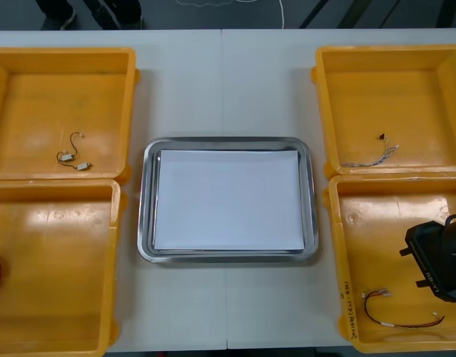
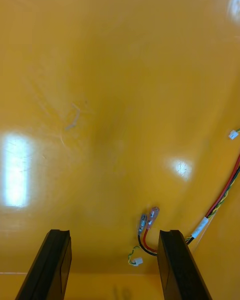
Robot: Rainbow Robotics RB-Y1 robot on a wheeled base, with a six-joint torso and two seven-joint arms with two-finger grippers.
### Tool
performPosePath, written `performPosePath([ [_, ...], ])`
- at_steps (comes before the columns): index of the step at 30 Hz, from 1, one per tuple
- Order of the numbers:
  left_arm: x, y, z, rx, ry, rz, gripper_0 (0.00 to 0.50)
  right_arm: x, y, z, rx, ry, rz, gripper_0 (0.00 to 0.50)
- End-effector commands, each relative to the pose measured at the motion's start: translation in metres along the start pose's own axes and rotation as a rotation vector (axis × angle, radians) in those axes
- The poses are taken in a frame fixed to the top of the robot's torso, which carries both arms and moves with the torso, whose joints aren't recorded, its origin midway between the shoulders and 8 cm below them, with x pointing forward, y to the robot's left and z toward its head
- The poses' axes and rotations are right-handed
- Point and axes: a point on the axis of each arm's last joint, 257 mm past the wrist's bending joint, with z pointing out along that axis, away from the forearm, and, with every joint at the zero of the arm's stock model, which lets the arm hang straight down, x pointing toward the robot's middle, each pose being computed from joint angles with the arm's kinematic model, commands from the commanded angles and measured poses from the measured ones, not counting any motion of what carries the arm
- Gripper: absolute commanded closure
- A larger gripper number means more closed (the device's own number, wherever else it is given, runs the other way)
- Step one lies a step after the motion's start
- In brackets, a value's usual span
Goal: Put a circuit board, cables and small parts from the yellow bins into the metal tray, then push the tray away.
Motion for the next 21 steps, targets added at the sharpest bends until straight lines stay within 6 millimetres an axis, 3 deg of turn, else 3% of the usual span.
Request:
performPosePath([
  [1,0.019,0.009,0.008,-0.012,0.027,0.161,0.0,0.024,0.003,0.004,-0.021,0.017,-0.007,0.0],
  [21,0.025,0.006,0.024,0.049,0.02,0.485,0.0,0.058,-0.011,0.041,-0.014,-0.029,0.002,0.0],
])
